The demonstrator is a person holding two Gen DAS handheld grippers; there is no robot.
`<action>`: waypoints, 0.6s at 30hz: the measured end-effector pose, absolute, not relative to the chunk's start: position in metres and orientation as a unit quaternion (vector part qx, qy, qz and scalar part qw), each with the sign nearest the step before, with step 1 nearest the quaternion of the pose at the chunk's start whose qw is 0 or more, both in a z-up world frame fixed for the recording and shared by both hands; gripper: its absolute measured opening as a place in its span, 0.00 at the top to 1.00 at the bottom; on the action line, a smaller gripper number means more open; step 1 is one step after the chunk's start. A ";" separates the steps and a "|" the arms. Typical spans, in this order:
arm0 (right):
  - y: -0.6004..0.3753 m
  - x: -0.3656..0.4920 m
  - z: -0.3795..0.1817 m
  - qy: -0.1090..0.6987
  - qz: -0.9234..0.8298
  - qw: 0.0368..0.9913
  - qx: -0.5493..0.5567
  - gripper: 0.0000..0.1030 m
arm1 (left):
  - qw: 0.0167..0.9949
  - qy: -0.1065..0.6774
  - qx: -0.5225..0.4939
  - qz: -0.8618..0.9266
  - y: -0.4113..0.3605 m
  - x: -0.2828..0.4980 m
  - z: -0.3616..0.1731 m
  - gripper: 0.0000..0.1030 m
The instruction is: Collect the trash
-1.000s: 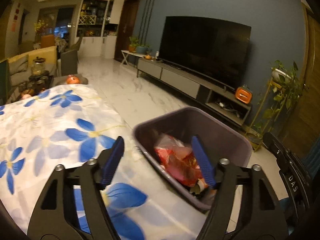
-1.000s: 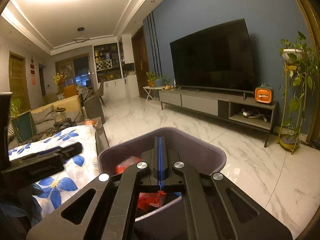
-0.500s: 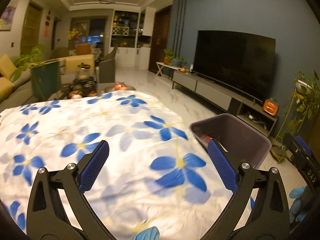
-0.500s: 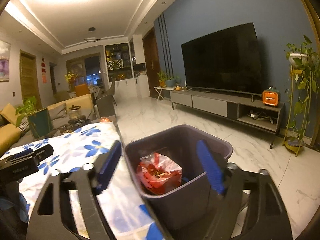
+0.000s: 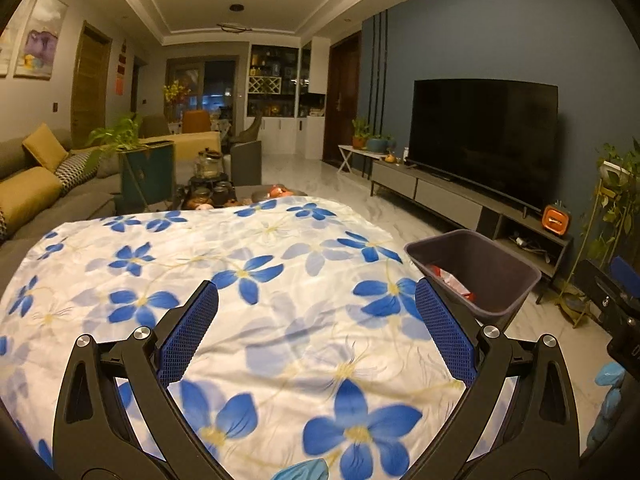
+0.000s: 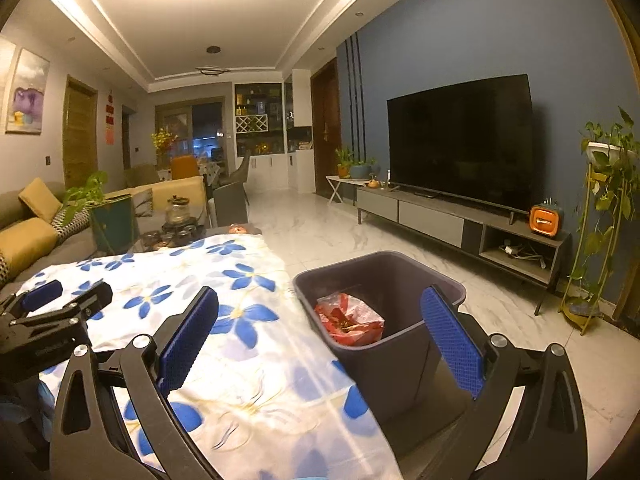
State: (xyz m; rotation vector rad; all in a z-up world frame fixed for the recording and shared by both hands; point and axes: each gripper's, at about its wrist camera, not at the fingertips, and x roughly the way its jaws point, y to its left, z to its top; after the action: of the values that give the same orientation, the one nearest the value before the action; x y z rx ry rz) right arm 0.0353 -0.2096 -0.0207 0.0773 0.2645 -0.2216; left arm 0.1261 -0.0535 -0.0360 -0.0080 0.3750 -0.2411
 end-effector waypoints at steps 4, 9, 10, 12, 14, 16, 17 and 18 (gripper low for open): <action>-0.197 0.021 -0.017 0.133 -0.118 0.983 0.036 0.06 | 0.978 0.181 -0.004 -0.108 -0.041 0.106 -0.031 0.06; -0.187 0.010 -0.018 0.141 -0.118 0.982 0.042 0.06 | 0.978 0.179 -0.007 -0.107 -0.030 0.087 -0.026 0.06; -0.186 0.008 -0.018 0.142 -0.118 0.982 0.041 0.06 | 0.978 0.180 -0.006 -0.107 -0.030 0.084 -0.026 0.06; -0.183 0.003 -0.018 0.141 -0.120 0.982 0.038 0.06 | 0.978 0.180 -0.007 -0.107 -0.027 0.080 -0.026 0.06; -0.180 0.000 -0.016 0.139 -0.121 0.982 0.036 0.06 | 0.977 0.181 -0.007 -0.109 -0.025 0.075 -0.026 0.06; -0.178 -0.004 -0.014 0.137 -0.124 0.982 0.034 0.06 | 0.977 0.181 -0.008 -0.111 -0.024 0.073 -0.026 0.06; -0.177 -0.005 -0.013 0.136 -0.125 0.982 0.033 0.06 | 0.977 0.181 -0.009 -0.111 -0.023 0.071 -0.026 0.06; -0.176 -0.005 -0.012 0.134 -0.124 0.983 0.032 0.06 | 0.977 0.181 -0.010 -0.111 -0.023 0.070 -0.026 0.06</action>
State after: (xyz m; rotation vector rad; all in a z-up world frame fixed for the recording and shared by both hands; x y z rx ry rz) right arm -0.0052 -0.1762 -0.0121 0.0646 0.2700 -0.2499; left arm 0.0697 -0.0235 -0.0258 -0.0202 0.3645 -0.2241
